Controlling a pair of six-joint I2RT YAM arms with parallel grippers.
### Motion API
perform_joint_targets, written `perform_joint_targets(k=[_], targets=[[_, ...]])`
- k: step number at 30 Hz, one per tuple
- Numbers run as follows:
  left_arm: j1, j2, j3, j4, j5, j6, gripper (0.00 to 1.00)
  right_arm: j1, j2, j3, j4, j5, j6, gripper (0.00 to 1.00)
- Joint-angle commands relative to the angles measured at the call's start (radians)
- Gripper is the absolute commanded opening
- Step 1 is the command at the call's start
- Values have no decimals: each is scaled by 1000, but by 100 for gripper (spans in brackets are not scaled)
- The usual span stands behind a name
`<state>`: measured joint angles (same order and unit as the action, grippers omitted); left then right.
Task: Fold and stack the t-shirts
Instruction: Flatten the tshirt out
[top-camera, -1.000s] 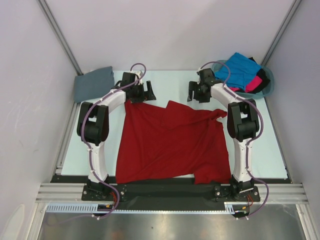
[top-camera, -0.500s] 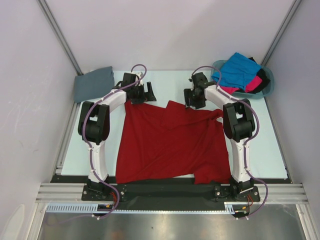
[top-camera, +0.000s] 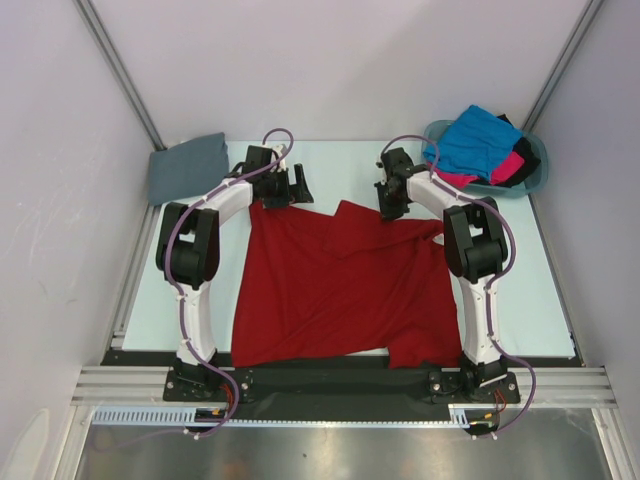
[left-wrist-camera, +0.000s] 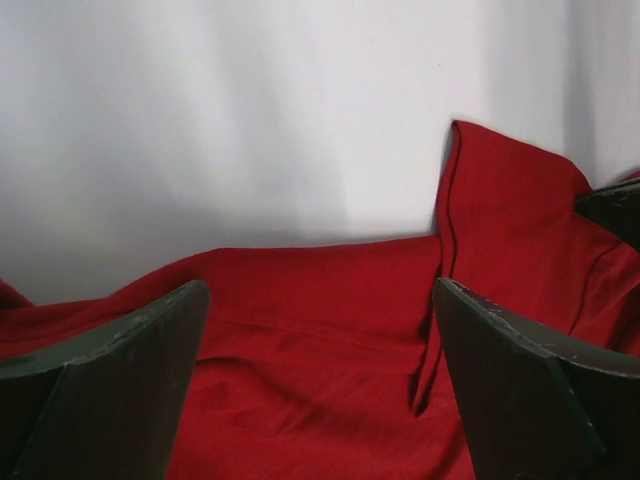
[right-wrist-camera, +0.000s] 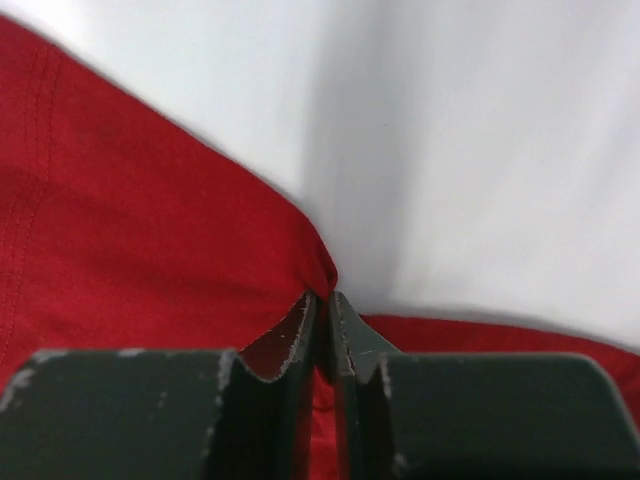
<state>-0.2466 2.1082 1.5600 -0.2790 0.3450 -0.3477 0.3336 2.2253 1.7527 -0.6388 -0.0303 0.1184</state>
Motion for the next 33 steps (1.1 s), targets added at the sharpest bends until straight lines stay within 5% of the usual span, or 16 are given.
perform_joint_targets(k=[1, 19, 24, 27, 28, 29, 33], targets=[[-6, -10, 34, 9, 23, 4, 100, 2, -36, 39, 13, 6, -17, 13], [-10, -79, -8, 14, 6, 9, 100, -54, -305, -2, 171, 7, -20, 20], [-10, -122, -67, 44, 9, 0, 100, -51, -397, -125, 192, 3, -2, 17], [-10, -132, -89, 55, 15, -4, 100, -54, -428, -206, 228, -40, 7, 26], [-10, -132, -89, 54, 15, -4, 100, -56, -418, -205, 223, -42, 7, 42], [-10, -131, -90, 54, 17, -4, 100, -56, -389, -190, 222, -49, 7, 48], [-10, -123, -75, 57, 22, -2, 100, -56, -302, -128, 206, -76, -3, 57]])
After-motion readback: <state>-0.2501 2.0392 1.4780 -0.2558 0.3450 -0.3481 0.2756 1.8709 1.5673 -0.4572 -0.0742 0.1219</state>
